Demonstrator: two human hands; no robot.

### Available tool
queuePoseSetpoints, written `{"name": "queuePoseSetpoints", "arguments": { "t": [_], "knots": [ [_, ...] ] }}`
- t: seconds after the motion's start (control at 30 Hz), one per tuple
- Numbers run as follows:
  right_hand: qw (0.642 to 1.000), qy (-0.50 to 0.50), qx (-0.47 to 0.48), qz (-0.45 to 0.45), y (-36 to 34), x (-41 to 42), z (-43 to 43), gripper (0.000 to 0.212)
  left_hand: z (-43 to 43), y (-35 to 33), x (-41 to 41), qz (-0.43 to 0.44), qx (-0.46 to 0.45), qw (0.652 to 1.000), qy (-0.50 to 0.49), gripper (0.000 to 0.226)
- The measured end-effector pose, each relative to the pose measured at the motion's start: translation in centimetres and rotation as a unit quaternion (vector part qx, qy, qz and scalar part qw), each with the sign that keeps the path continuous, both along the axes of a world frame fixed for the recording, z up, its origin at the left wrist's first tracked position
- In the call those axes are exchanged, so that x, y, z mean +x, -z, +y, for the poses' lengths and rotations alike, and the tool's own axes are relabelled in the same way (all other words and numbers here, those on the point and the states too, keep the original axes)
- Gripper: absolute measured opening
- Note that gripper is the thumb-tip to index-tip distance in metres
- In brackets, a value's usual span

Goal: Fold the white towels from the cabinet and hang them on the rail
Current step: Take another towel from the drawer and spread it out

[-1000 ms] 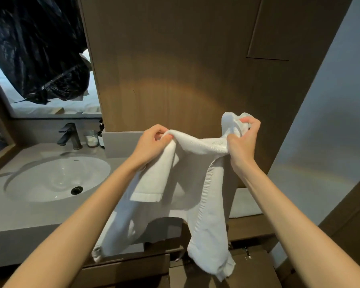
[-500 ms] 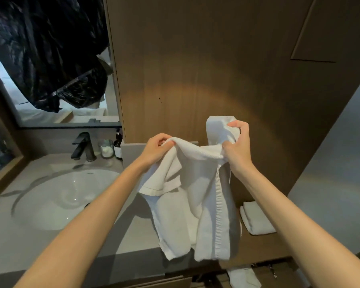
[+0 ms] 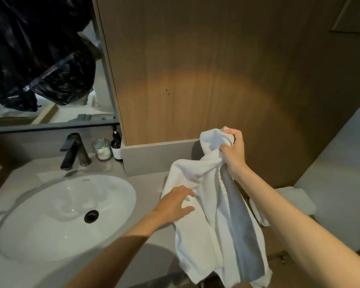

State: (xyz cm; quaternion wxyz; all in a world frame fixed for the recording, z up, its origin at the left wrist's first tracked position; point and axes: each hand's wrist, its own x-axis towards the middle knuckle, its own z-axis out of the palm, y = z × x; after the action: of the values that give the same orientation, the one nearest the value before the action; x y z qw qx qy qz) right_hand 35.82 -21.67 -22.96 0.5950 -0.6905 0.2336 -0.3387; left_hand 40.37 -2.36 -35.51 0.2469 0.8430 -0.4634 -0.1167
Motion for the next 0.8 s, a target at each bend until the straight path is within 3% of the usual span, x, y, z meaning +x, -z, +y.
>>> {"name": "queuePoseSetpoints", "arguments": {
  "t": [0.07,0.2,0.3,0.43,0.53,0.6,0.8],
  "knots": [
    [1.000,0.003,0.002,0.006,0.5,0.6,-0.7,0.040,-0.7,2.0,0.3,0.017,-0.002,0.999,-0.039,0.053],
    [1.000,0.013,0.001,0.017,1.8,1.6,-2.2,0.037,-3.5,3.7,1.1,-0.009,-0.008,0.992,-0.122,0.062],
    [1.000,0.000,0.002,0.027,3.2,2.4,-3.5,0.036,-4.9,4.8,1.7,-0.061,0.001,0.987,-0.149,0.071],
    [0.999,-0.010,0.009,0.044,4.8,3.2,-5.3,0.033,-5.5,6.4,2.8,-0.057,0.041,0.985,-0.157,0.090],
    [0.998,-0.017,0.024,0.048,5.5,3.7,-6.4,0.033,-5.4,7.2,3.9,0.037,0.023,0.987,-0.155,0.086],
    [0.997,-0.030,0.038,0.051,5.8,4.0,-6.8,0.034,-5.0,7.7,4.5,0.050,-0.002,0.988,-0.146,0.082],
    [0.995,-0.061,0.056,0.064,6.2,4.5,-7.4,0.038,-4.9,8.6,5.6,-0.081,0.036,0.993,-0.072,0.075]
  ]
}}
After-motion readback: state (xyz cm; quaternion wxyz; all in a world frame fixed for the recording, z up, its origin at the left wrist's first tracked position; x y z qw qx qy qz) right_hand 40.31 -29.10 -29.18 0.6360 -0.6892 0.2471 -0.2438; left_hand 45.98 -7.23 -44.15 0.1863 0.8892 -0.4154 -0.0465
